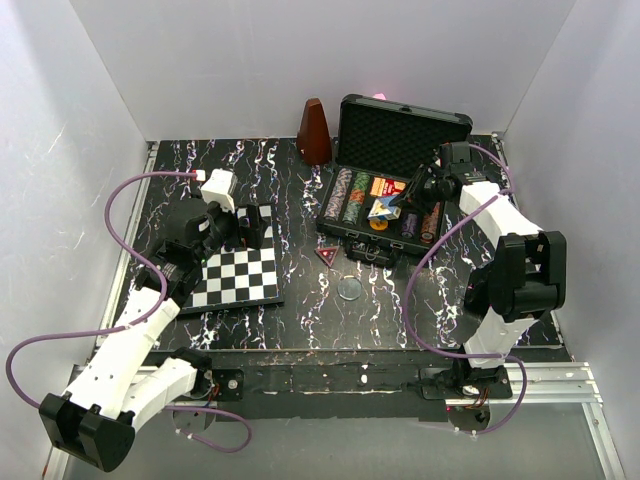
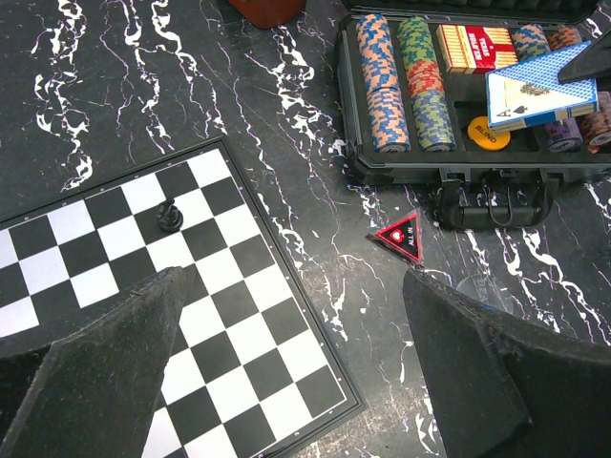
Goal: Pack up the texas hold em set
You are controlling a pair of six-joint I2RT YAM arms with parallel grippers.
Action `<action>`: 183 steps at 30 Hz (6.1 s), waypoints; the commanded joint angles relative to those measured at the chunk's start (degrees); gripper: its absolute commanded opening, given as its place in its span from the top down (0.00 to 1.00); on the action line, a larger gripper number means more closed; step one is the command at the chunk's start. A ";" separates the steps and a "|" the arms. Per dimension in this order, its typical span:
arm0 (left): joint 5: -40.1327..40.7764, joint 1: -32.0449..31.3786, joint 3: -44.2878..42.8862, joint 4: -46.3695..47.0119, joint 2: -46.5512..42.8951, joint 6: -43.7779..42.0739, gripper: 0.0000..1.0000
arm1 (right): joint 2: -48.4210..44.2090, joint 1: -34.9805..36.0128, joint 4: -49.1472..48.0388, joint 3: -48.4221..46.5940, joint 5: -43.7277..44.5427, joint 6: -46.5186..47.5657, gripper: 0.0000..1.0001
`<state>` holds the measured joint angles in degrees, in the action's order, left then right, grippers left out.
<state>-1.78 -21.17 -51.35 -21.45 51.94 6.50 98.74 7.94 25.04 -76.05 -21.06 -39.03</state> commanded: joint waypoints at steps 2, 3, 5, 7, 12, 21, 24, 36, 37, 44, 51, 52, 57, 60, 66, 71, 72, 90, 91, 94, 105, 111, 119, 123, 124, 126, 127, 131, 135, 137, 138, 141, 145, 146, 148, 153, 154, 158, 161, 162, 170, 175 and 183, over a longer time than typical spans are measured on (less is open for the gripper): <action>0.99 -0.01 -1.21 -0.43 -1.14 -0.88 0.02 | -1.00 0.31 -3.68 0.99 -2.23 -1.40 0.99; 0.99 -0.01 -1.21 -0.43 -1.06 -0.79 0.02 | -1.09 0.40 -4.11 1.51 -2.14 -1.40 0.99; 0.99 -0.01 -1.21 -0.43 -1.05 -0.70 0.02 | -0.92 0.67 -4.47 2.13 -2.23 -1.32 0.99; 0.90 -0.01 -1.12 -0.43 -0.79 -0.61 0.02 | -0.30 0.84 -4.82 2.22 -2.41 -1.32 0.99; 0.90 -0.01 -1.29 -0.61 -0.44 -0.70 0.02 | 0.66 1.37 -5.79 2.31 -2.40 -1.84 0.99; 0.99 -0.01 -1.29 -0.61 -0.44 -0.70 0.02 | 2.69 2.25 -6.75 2.31 -2.32 -2.46 0.99; 0.90 -0.01 -1.29 -0.61 -0.61 -0.79 0.02 | 2.86 2.34 -7.37 2.31 -2.06 -2.37 0.99; 0.99 -0.01 -1.56 -1.13 0.18 -0.88 0.02 | 5.85 2.25 -10.62 2.22 -5.40 -1.85 0.99; 0.99 -0.01 -1.56 -1.14 0.26 -0.88 0.02 | 6.03 2.34 -10.45 2.05 -5.31 -1.50 0.99; 0.90 -0.01 -1.65 -1.31 0.53 -0.88 0.02 | 5.50 2.25 -8.52 2.22 -0.75 1.14 0.92; 0.55 -0.01 -1.82 -1.40 1.14 -0.79 0.02 | 2.08 2.34 -4.39 2.31 6.02 4.65 0.42; 0.64 -0.01 -1.82 -1.40 1.06 -0.79 0.02 | 1.64 2.34 -3.60 2.05 6.99 5.36 0.35; 0.38 -0.01 -1.82 -1.40 1.14 -0.79 0.02 | -0.47 2.34 -1.14 1.52 9.71 7.03 0.26; 0.46 -0.01 -1.82 -1.40 1.32 -0.70 0.02 | -2.32 2.69 -0.87 2.57 12.79 7.47 0.29; 0.02 -0.01 -1.91 -1.40 1.49 -0.61 0.02 | -2.24 3.65 0.53 2.23 14.03 7.91 0.46; 0.02 -0.01 -1.91 -1.40 1.58 -0.61 0.02 | -0.74 5.50 1.59 1.17 15.52 8.53 0.49; 0.11 -0.10 -1.91 -1.40 1.67 -0.61 0.02 | -0.31 5.76 2.03 0.73 15.96 8.61 0.49; 0.11 -0.01 -1.91 -1.40 1.76 -0.53 0.02 | 4.35 6.91 1.77 -0.94 15.96 8.35 0.71; 0.11 -0.01 -1.91 -1.40 1.85 -0.61 0.02 | 4.70 7.00 1.94 -1.55 15.79 8.53 0.74; 0.11 -0.01 -1.91 -1.40 1.85 -0.61 0.02 | 6.02 7.35 1.86 -2.43 15.00 8.70 0.77; 0.46 -0.01 -1.82 -1.40 1.93 -0.79 0.02 | 8.23 10.33 1.60 -5.07 17.88 8.61 0.79; 0.38 -0.01 -1.82 -1.40 2.02 -0.79 0.02 | 4.63 11.30 1.42 -3.14 25.09 9.93 0.69; -0.59 -0.01 -1.65 -1.31 1.85 -1.32 0.02 | -1.26 11.48 -0.43 0.46 27.65 11.34 0.54; -0.94 -0.01 -1.38 -1.14 1.67 -1.84 0.02 | -3.63 11.48 -1.48 1.96 24.67 12.39 0.37; -0.94 -0.01 -1.38 -0.96 1.50 -1.93 0.02 | -4.34 11.57 -1.74 2.31 23.79 12.66 0.34; -0.94 -0.01 -1.21 -0.70 1.67 -2.02 0.02 | -6.00 11.39 -2.01 3.36 23.08 13.36 0.31; -0.94 -0.01 -1.21 -0.61 1.58 -2.02 0.02 | -6.80 11.56 -2.18 3.97 23.17 13.62 0.30; -0.86 -0.01 -0.94 -0.35 1.93 -1.76 0.02 | -11.36 11.92 -2.89 7.49 23.60 15.73 0.28; -1.29 -0.01 -0.68 -0.08 2.11 -1.49 0.02 | -18.03 14.20 -4.55 13.37 27.82 18.72 0.29; -1.56 -0.01 -0.33 0.09 2.11 -1.32 0.02 | -21.90 15.69 -6.22 16.62 28.18 18.46 0.29; -1.73 -0.01 -0.15 0.27 2.11 -1.23 0.02 | -23.31 16.48 -6.75 18.20 28.18 17.94 0.29; -1.82 -0.01 0.03 0.45 2.37 -1.05 0.02 | -25.43 20.95 -6.50 21.11 30.36 16.27 0.29; -2.17 -0.01 0.02 0.45 2.99 -0.97 0.02 | -24.65 25.97 -6.22 23.75 31.09 12.14 0.29; -2.17 -0.01 0.11 0.45 2.99 -0.97 0.02 | -23.95 26.94 -6.75 24.54 30.64 10.56 0.29; -2.00 -0.01 0.20 0.45 2.99 -0.88 0.02 | -22.02 29.66 -6.67 25.16 31.08 7.92 0.29; -1.91 -0.01 0.29 0.45 3.43 -1.14 0.02 | -15.26 35.90 -5.61 23.67 33.36 2.65 0.28; -1.91 -0.01 0.29 0.45 3.52 -1.23 0.02 | -14.11 37.04 -5.18 23.15 33.62 1.86 0.28; -1.91 -0.01 0.20 0.45 3.60 -1.40 0.02 | -9.80 39.77 -2.28 19.90 35.74 0.18 0.25; -1.82 -0.01 0.20 0.45 3.52 -1.49 0.02 | -8.04 40.74 -1.66 18.40 35.56 0.27 0.23; -1.82 -0.01 0.11 0.45 3.69 -1.49 0.02 | -7.69 41.01 -1.57 18.13 35.39 0.27 0.23; -2.09 -0.01 0.11 0.45 3.78 -1.41 0.02 | -4.08 41.97 0.36 16.29 34.06 0.27 0.21; -2.26 -0.01 -0.06 0.45 3.87 -1.40 0.02 | -2.85 43.12 1.68 14.88 36.27 0.53 0.20; -2.26 -0.01 -0.06 0.36 3.87 -1.32 0.02 | -0.48 44.17 3.44 13.47 38.46 0.27 0.20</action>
<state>-3.64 -21.17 -51.35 -21.85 56.01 5.54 97.21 51.46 26.44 -59.83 14.17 -37.82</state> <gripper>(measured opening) 0.982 0.807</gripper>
